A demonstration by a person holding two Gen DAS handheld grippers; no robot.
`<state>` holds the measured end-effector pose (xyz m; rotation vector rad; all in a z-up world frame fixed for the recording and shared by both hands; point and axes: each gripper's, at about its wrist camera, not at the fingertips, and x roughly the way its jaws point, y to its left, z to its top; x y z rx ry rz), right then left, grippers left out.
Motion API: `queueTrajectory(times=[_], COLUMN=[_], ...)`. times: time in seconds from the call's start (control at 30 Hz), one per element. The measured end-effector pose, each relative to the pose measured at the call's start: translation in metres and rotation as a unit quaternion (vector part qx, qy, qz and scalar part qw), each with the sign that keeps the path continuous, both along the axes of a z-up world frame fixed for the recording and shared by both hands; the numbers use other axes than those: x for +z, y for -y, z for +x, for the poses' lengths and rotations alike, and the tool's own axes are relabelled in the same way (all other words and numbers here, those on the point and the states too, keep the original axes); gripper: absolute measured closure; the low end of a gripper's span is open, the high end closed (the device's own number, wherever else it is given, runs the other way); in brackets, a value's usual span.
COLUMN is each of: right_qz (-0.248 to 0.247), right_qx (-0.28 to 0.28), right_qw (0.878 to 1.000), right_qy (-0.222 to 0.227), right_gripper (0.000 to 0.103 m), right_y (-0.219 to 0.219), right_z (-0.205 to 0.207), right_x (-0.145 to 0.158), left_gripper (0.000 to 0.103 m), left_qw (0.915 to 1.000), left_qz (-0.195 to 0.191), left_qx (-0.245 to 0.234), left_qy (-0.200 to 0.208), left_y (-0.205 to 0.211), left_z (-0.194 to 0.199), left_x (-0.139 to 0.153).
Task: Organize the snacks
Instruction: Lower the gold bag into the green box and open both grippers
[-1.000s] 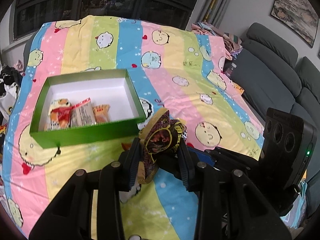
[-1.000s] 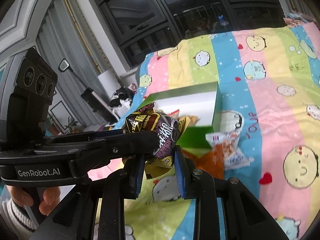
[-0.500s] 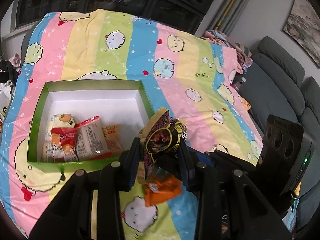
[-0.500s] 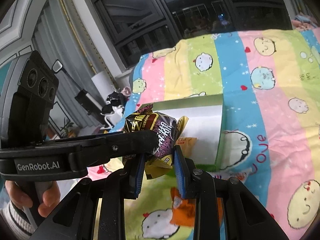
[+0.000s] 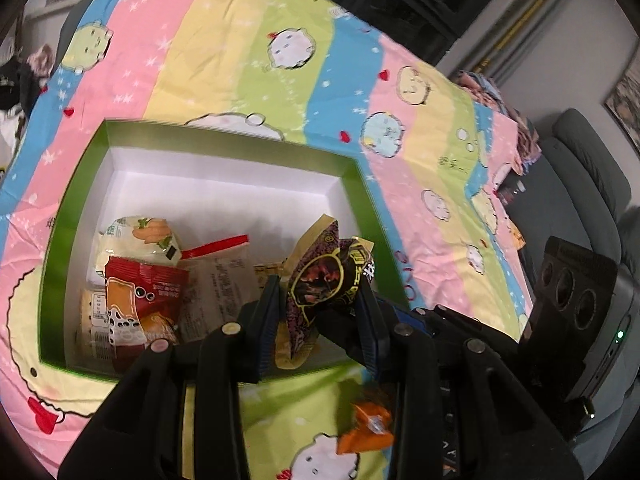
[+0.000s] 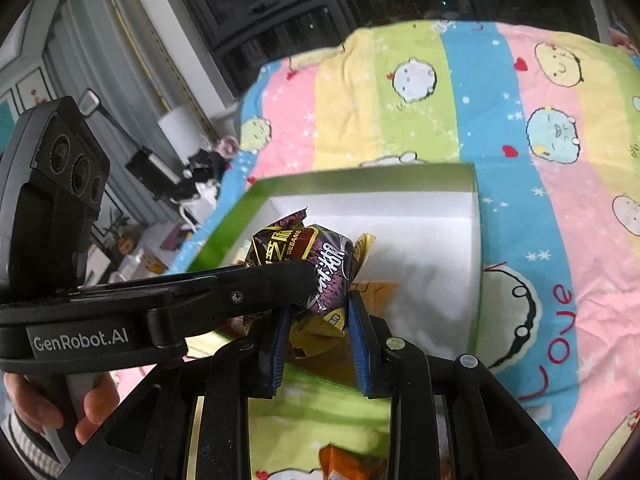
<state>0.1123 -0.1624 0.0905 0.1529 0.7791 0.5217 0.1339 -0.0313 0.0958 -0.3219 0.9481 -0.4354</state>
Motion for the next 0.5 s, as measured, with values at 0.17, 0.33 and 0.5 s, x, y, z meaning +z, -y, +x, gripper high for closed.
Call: queueTrajectory(times=[0.17,0.33,0.5], right_qz=[-0.032,-0.048,-0.045], right_qx=[0.002,0.005,0.004], right_qw=[0.999,0.998,0.998], right_qy=[-0.021,-0.037,-0.048], right_gripper=[0.073,0.073,0.073], right_y=[-0.013,-0.019,-0.021], right_z=[0.016,0.027,0.033], right_x=[-0.015,-0.025,-0.032], left_gripper=[0.067,0.067,0.067], left_qw=[0.9996,0.9994,0.9992], left_qz=[0.000,0.008,0.023], left_qx=[0.015,0.021,0.023], left_qy=[-0.022,-0.027,-0.022], left_y=[-0.007,-0.010,-0.008], left_z=[0.013,0.019,0.022], left_x=[-0.020,-0.028,-0.032])
